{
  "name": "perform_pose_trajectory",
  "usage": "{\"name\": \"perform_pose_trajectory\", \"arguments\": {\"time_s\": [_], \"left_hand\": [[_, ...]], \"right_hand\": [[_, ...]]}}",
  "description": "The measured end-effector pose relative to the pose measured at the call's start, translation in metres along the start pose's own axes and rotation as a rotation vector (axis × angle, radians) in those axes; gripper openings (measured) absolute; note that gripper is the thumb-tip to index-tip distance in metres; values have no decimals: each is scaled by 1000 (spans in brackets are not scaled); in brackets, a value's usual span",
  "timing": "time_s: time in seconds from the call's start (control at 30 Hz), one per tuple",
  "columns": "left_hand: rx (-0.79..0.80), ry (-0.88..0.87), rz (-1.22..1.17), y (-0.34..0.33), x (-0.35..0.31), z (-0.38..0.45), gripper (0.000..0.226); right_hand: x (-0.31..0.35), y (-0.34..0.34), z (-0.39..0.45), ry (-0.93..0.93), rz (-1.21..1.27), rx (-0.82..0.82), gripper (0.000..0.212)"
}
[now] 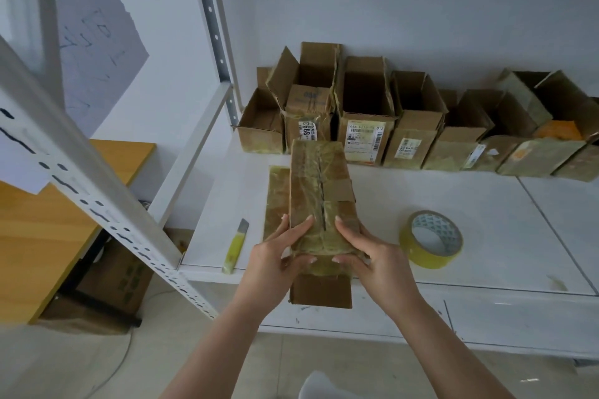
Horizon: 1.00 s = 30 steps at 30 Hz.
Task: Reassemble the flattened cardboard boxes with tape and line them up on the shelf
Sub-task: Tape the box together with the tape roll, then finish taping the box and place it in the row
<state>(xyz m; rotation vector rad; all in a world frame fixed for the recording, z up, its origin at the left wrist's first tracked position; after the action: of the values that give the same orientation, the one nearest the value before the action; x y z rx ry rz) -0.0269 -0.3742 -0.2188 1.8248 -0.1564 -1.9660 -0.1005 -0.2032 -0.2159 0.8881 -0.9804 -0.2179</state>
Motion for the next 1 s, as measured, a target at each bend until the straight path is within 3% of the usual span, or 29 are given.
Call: {"name": "perform_pose_trajectory", "arguments": {"time_s": [0.13, 0.27, 0.37, 0.47, 0.57, 0.7, 0.83, 0.9, 1.0], "left_hand": [[100, -13, -51, 4, -4, -3, 76], [-42, -115, -187, 20, -34, 7, 58], [-40, -168, -168, 12, -61, 17, 64], [-10, -204, -116, 1, -73, 18, 69], [-54, -176, -49, 0, -79, 16, 57], [-242, -186, -93, 15, -83, 18, 31], [-281, -210, -156, 17, -93, 15, 25], [-282, -229, -195, 13, -98, 10, 23], [-284, -241, -189, 10, -102, 5, 27]], "right_hand": [[1, 11, 4, -62, 161, 10, 55], [5, 38, 13, -117, 266, 24, 56], [17, 54, 14, -106, 394, 47, 52], [27, 68, 10, -119, 314, -26, 51], [35, 77, 5, -107, 189, -67, 54], [33, 85, -3, -190, 500, -129, 51], [51, 82, -2, -79, 377, -164, 84], [58, 76, -1, -29, 332, -196, 83], [60, 76, -1, -37, 229, -267, 65]]}}
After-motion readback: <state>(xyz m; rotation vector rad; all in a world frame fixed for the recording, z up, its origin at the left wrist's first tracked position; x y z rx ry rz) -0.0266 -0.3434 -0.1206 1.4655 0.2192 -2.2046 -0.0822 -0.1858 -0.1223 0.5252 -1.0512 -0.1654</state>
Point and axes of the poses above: each hand's wrist, its own z-axis towards the middle knuckle, its own y-axis out of the back of the hand, x = y × z, the point moved 5 cm from there along z, towards the middle knuckle, and after that the axes turned 7 degrees about -z, right-handed, at the moved point
